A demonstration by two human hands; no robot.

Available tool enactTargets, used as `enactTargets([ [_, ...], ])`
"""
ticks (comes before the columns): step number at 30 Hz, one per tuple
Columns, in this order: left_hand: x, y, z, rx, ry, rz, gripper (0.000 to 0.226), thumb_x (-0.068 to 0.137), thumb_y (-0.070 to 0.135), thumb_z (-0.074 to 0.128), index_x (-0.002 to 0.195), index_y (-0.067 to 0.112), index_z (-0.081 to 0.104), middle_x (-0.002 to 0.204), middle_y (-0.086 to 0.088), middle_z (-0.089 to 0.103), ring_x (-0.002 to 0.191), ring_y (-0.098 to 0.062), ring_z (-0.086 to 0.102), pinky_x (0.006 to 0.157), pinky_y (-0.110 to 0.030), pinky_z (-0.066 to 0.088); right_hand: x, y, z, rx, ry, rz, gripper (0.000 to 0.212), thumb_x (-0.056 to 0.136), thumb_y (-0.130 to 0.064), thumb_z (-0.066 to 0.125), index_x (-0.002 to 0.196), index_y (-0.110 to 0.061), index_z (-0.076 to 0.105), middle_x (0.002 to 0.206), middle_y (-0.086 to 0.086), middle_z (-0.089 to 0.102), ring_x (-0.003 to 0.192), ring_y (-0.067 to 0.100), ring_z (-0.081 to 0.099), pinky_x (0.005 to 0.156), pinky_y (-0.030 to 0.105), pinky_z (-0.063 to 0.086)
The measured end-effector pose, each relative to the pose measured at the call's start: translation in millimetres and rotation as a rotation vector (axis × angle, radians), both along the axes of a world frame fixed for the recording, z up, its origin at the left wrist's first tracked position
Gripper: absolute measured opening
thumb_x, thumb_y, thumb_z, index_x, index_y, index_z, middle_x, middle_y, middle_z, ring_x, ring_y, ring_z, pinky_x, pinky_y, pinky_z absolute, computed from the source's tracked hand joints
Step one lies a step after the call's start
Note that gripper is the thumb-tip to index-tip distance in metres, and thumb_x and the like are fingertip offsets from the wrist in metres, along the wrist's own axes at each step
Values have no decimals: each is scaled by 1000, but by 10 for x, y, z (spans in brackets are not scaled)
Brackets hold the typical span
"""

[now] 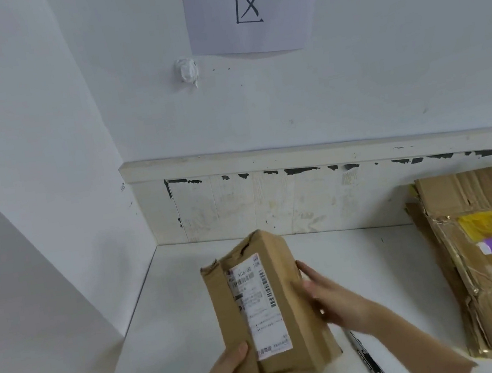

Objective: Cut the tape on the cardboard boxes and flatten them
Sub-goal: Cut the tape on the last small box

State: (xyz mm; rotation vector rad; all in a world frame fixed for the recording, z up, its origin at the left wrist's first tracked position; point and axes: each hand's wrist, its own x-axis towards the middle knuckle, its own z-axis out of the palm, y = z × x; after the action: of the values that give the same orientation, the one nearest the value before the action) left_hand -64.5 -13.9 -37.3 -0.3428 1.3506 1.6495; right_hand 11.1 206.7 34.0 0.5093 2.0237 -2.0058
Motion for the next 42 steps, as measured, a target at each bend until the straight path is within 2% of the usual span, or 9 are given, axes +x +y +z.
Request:
enactTargets([
  [5, 210, 128, -284, -87, -11, 140, 48, 92, 2, 53, 136, -10, 39, 129, -26, 51, 115, -35, 52, 99, -41, 39, -53, -292, -155, 440, -71, -116, 98, 79, -56, 64, 150, -24, 6, 145, -1, 33, 126, 16, 40, 101, 29, 37],
  [9, 180, 57, -282, -412, 295, 171, 68, 81, -2, 68, 140, 0, 36, 133, -24, 49, 119, -36, 50, 101, -40, 37, -156, -557, -201, 729, -143, -54, 98, 82, -62, 56, 149, -23, -4, 142, 1, 32, 122, 22, 46, 96, 35, 43],
  [12, -17, 36, -116, -377, 524, 248, 56, 91, 8, 57, 142, 7, 34, 142, -15, 40, 128, -29, 42, 102, -36, 34, -271, -731, -243, 888, -145, 25, 100, 80, -66, 54, 149, -26, -4, 146, 2, 27, 128, 24, 39, 100, 40, 41],
  [16, -282, 155, 150, -260, 704, 173, 54, 96, 34, 48, 145, 27, 27, 146, 6, 32, 134, -17, 35, 109, -32, 29, -331, -621, -236, 823, -83, 181, 99, 79, -63, 59, 150, -29, -2, 148, -1, 27, 130, 22, 39, 104, 40, 39],
  [20, -404, 254, 172, -356, 816, 103, 68, 89, 18, 63, 146, 15, 25, 146, -8, 30, 132, -24, 35, 109, -37, 32, -296, -424, -228, 750, -49, 273, 88, 85, -61, 52, 151, -31, 2, 145, -2, 31, 126, 20, 42, 102, 34, 37],
  [23, -370, 254, 127, -315, 694, 230, 77, 86, 18, 67, 148, 16, 20, 147, -8, 32, 129, -26, 40, 102, -36, 37, -66, -131, -318, 620, -52, -110, 55, 97, -47, 40, 145, -21, 30, 139, 2, 46, 120, 17, 50, 99, 27, 36],
  [26, -309, 297, 75, -260, 640, 322, 71, 88, 18, 65, 146, 17, 24, 139, -6, 42, 111, -20, 48, 89, -31, 40, 454, 256, -557, 926, -284, -315, 37, 99, -35, 41, 129, -14, 48, 127, 6, 54, 108, 18, 58, 87, 26, 43],
  [38, -219, 366, 69, -260, 687, 429, 42, 97, 17, 48, 134, 8, 31, 118, -7, 47, 100, -23, 51, 87, -35, 42, 816, 181, -1028, 1026, -618, 16, 23, 95, -36, 47, 99, -14, 41, 119, 5, 55, 112, 22, 55, 84, 28, 43],
  [42, -233, 356, 107, -260, 676, 416, 40, 95, 14, 51, 130, 6, 33, 114, -9, 48, 96, -25, 52, 86, -38, 45, 638, 208, -713, 770, -394, -250, 17, 97, -16, 47, 96, -6, 34, 93, 13, 62, 76, 27, 67, 69, 34, 50],
])
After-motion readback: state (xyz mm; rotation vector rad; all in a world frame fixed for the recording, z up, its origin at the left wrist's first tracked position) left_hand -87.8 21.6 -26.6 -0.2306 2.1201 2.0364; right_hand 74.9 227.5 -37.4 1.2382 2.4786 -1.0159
